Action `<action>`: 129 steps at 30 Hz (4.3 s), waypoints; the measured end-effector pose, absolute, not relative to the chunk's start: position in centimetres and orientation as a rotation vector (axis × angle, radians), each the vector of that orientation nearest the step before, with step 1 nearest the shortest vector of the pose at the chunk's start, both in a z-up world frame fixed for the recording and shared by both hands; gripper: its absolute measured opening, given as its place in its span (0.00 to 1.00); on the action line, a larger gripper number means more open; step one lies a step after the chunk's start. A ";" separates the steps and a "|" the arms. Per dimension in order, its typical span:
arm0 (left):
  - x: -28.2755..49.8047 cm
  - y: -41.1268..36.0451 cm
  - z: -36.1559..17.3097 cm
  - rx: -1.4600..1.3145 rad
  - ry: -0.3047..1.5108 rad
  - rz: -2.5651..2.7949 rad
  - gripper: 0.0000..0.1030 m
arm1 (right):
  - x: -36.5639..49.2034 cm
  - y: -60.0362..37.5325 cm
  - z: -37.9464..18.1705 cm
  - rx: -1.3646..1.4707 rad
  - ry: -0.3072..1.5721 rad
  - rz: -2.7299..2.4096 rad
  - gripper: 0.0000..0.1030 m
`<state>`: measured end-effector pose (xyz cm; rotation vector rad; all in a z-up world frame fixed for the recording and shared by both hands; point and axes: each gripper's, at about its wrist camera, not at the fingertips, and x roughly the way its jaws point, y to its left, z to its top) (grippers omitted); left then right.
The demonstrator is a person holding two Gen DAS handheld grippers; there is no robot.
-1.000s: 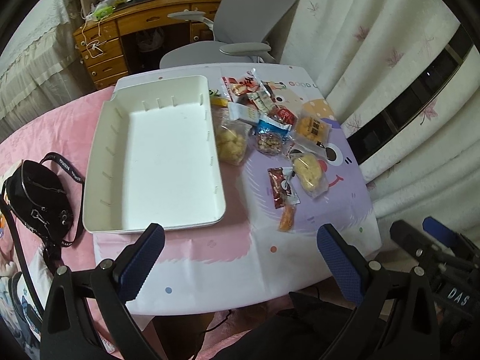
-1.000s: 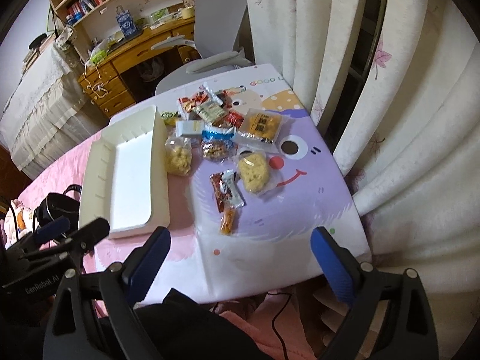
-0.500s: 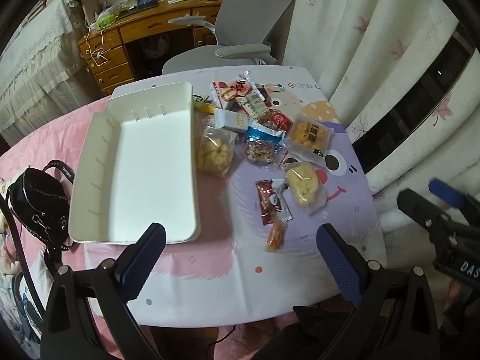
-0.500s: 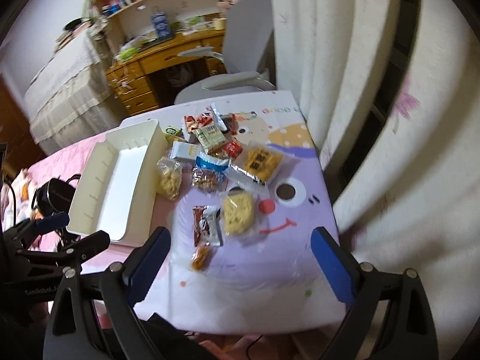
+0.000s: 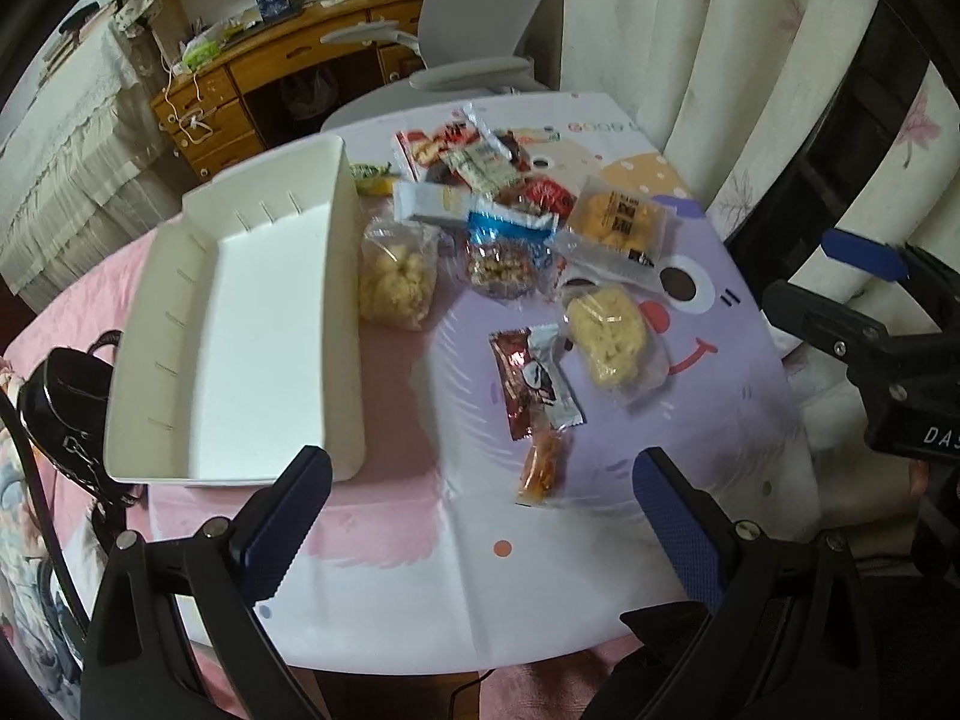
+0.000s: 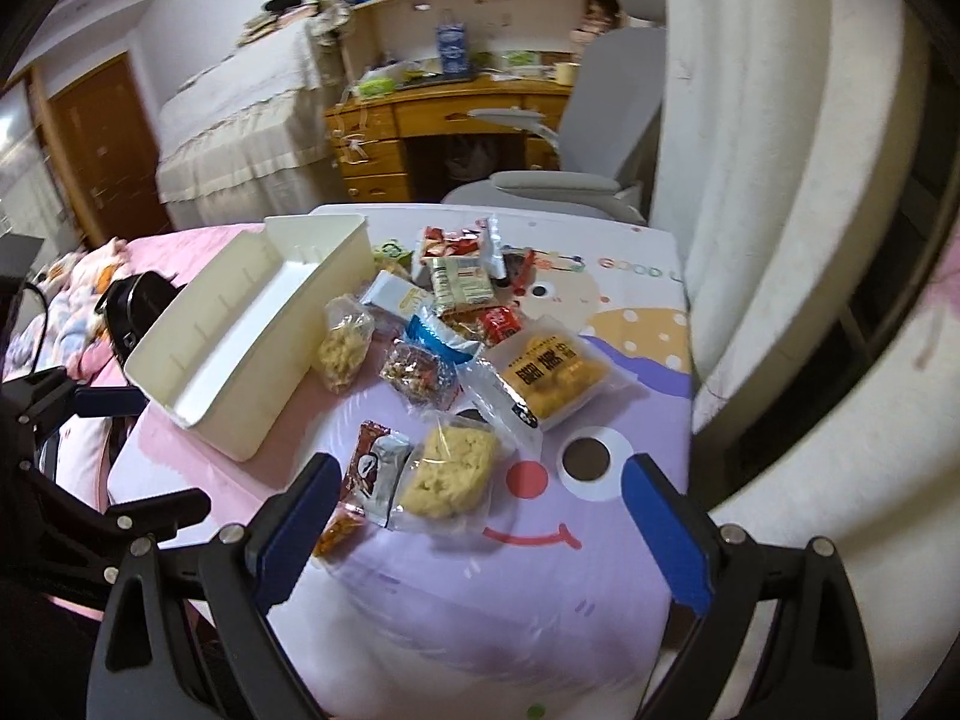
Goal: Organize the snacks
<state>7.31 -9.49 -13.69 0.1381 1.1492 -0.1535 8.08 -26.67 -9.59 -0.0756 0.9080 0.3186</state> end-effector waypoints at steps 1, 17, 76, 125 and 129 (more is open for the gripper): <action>7.4 -9.7 -14.2 0.141 1.153 -0.155 0.97 | 8.3 -26.7 -10.1 -0.086 0.905 0.333 0.93; 10.4 -13.5 -23.4 0.186 1.292 -0.192 0.92 | 11.0 -24.7 -19.2 -0.173 0.979 0.483 0.93; 9.6 -6.0 -19.0 -0.128 1.314 -0.054 0.18 | 14.0 -24.2 -19.6 0.008 1.178 0.559 0.36; 15.2 20.6 -9.6 -0.028 1.082 -0.196 0.18 | 11.4 -0.3 -6.9 0.146 0.831 0.308 0.28; 15.4 21.5 -10.1 -0.042 1.093 -0.205 0.33 | 11.0 1.2 -7.5 0.146 0.852 0.316 0.28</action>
